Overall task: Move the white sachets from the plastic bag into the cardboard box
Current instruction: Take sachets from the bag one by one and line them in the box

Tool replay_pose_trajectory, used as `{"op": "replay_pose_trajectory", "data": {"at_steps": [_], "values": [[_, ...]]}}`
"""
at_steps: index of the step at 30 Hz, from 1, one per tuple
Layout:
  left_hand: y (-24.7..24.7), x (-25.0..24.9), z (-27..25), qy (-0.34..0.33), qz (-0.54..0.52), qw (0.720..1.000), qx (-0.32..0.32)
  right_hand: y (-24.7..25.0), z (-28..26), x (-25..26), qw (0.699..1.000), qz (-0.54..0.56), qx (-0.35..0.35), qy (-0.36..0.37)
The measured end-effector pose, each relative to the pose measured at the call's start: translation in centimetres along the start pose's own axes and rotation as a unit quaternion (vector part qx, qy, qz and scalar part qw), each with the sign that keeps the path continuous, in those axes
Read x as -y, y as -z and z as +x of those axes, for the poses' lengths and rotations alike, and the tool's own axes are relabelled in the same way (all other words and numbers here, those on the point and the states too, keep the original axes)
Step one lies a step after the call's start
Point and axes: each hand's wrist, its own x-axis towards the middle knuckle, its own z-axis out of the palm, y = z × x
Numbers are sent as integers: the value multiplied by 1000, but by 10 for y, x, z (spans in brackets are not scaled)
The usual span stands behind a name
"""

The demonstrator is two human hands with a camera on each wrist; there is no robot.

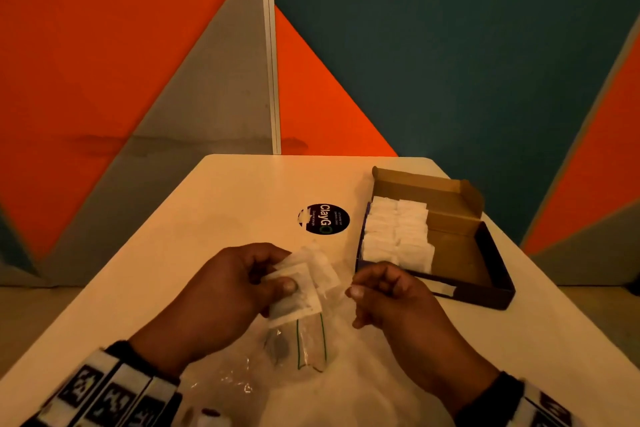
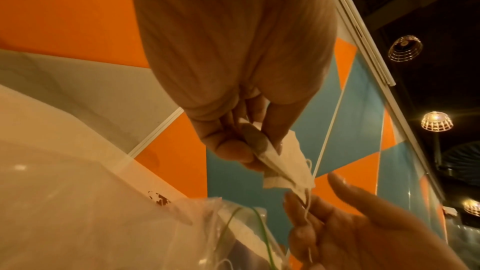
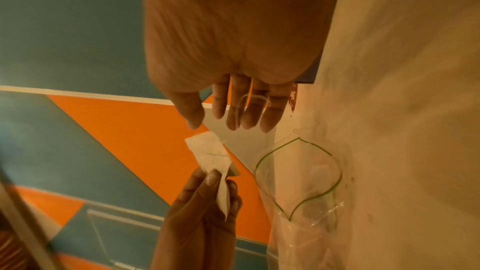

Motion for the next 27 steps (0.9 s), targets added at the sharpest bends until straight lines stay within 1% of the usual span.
{"op": "replay_pose_trajectory", "data": {"at_steps": [2, 4, 5, 7, 10, 12, 14, 15, 16, 17, 18, 19, 21, 22, 23, 25, 27], "values": [[2, -1, 0, 0, 22, 1000, 14, -1, -2, 5, 1000, -1, 24, -2], [2, -4, -1, -2, 41, 999, 21, -5, -4, 10, 997, -44, 58, 8], [1, -5, -1, -3, 43, 999, 21, -9, -4, 13, 995, -75, 63, 15], [-1, -7, -1, -3, 49, 999, 22, -16, -2, 15, 991, -121, 40, 32], [1, -7, -1, -3, 86, 996, 16, -17, 1, 16, 990, -137, 2, 40], [7, -4, 1, 7, 119, 993, -21, -13, 2, 17, 989, -140, -5, 41], [17, -4, 3, -2, 132, 987, -90, -10, 3, 19, 988, -148, -5, 41], [23, -7, 3, -16, 97, 988, -123, -9, 3, 19, 987, -154, -4, 43], [27, -13, 3, -34, 37, 989, -139, -9, 4, 20, 986, -158, -2, 44], [29, -21, 3, -45, -17, 990, -129, -10, 4, 19, 986, -162, 0, 45], [27, -30, 1, -50, -47, 993, -97, -11, 4, 19, 985, -165, 3, 44], [22, -36, 1, -47, -38, 997, -54, -12, 3, 18, 985, -170, 8, 44], [9, -41, 4, -30, 47, 998, 27, -15, 1, 18, 982, -183, 30, 45], [2, -41, 7, -21, 83, 995, 54, -15, -1, 19, 979, -194, 42, 47], [-2, -40, 11, -17, 102, 992, 73, -15, -2, 20, 977, -201, 53, 51], [-5, -37, 19, -13, 125, 988, 88, -12, -2, 21, 976, -198, 62, 61], [-5, -36, 24, -23, 162, 984, 77, -7, -3, 22, 976, -199, 60, 65]]}}
